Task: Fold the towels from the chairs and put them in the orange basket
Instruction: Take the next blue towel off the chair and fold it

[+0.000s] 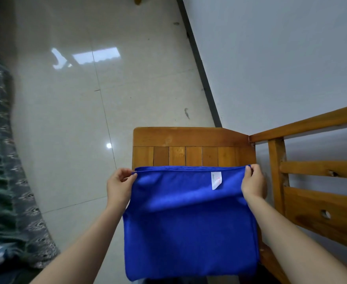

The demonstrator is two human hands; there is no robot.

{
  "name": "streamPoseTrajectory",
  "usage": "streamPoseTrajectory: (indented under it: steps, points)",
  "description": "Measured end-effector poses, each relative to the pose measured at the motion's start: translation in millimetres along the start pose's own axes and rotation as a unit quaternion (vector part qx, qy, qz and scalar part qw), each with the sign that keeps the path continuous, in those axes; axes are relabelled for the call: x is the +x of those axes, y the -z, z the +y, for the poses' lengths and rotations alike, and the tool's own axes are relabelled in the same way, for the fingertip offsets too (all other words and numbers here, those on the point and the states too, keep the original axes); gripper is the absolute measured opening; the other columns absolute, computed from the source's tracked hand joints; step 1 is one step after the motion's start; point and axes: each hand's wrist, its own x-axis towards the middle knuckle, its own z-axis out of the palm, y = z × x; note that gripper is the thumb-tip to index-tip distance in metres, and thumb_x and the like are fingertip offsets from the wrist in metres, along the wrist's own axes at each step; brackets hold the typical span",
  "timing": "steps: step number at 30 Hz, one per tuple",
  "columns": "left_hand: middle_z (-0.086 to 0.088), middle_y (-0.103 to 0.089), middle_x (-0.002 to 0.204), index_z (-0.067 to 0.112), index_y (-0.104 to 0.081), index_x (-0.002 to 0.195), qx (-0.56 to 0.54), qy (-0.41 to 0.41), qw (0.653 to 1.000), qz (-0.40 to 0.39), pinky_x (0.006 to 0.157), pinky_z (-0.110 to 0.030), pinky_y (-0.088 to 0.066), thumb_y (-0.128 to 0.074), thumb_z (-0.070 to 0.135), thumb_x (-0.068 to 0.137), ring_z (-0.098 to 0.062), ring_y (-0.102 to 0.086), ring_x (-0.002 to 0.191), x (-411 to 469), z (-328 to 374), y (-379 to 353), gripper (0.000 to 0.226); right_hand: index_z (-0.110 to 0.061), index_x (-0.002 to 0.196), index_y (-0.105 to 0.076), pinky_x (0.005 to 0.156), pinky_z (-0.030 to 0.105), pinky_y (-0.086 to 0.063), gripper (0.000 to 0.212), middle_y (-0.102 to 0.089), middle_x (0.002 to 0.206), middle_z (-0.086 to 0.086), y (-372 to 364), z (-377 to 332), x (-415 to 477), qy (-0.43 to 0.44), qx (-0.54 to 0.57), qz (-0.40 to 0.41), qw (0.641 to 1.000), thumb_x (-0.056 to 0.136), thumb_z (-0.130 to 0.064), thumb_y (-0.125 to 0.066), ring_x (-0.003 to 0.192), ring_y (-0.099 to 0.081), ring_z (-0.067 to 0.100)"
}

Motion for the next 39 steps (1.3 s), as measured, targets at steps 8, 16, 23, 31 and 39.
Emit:
streamPoseTrajectory:
  steps: [8,16,23,31,39]
  points:
    - [-0.001,-0.056,0.095,0.013,-0.059,0.078,0.191,-0.101,0.976,-0.013,0.078,-0.028,-0.035,-0.061,0.001,0.083,-0.019,-0.048,0.093,7.0,-1.5,-4.4,0.013,-0.010,0.124,-0.050,0.074,0.032,-0.040,0.030,-0.045,0.127,0.016,9.4,-5.5,0.7,0.018,-0.057,-0.022,0.998,0.097,-0.021,-0.046,0.109,-0.050,0.031]
    - [-0.005,-0.060,0.095,0.005,-0.062,0.080,0.227,-0.156,0.961,-0.033,0.075,-0.025,-0.038,-0.058,-0.004,0.083,-0.019,-0.053,0.087,8.5,4.7,-6.9,0.010,-0.011,0.128,-0.048,0.081,0.034,-0.046,0.034,-0.047,0.126,0.014,10.6,-0.3,1.5,0.089,-0.141,-0.040,0.985,0.095,-0.020,-0.048,0.111,-0.049,0.028]
    - [-0.002,-0.058,0.076,0.009,-0.059,0.081,0.202,-0.091,0.975,-0.030,0.065,-0.027,-0.038,-0.057,-0.003,0.080,-0.021,-0.053,0.076,14.4,10.8,-2.0,0.012,-0.006,0.117,-0.046,0.081,0.032,-0.045,0.026,-0.043,0.124,0.017,15.7,-10.7,8.4,0.084,-0.247,-0.082,0.962,0.097,-0.024,-0.044,0.110,-0.047,0.028]
    - [-0.013,-0.062,0.087,0.001,-0.066,0.101,0.129,-0.058,0.983,-0.115,0.064,-0.023,-0.049,-0.052,-0.004,0.087,-0.022,-0.056,0.082,2.5,30.8,21.5,0.020,-0.011,0.099,-0.051,0.062,0.024,-0.040,0.005,-0.059,0.105,0.009,25.3,-6.9,3.6,0.146,-0.219,-0.109,0.959,0.094,-0.012,-0.049,0.078,-0.051,0.016]
    - [-0.004,-0.064,0.077,0.011,-0.065,0.080,0.115,-0.072,0.981,-0.138,0.060,-0.016,-0.044,-0.057,0.000,0.087,-0.013,-0.058,0.073,-8.3,33.5,37.3,0.015,-0.020,0.137,-0.034,0.070,0.027,-0.051,0.048,-0.042,0.123,0.009,21.4,-13.8,-3.4,0.197,-0.294,-0.113,0.928,0.093,-0.012,-0.051,0.092,-0.052,0.019]
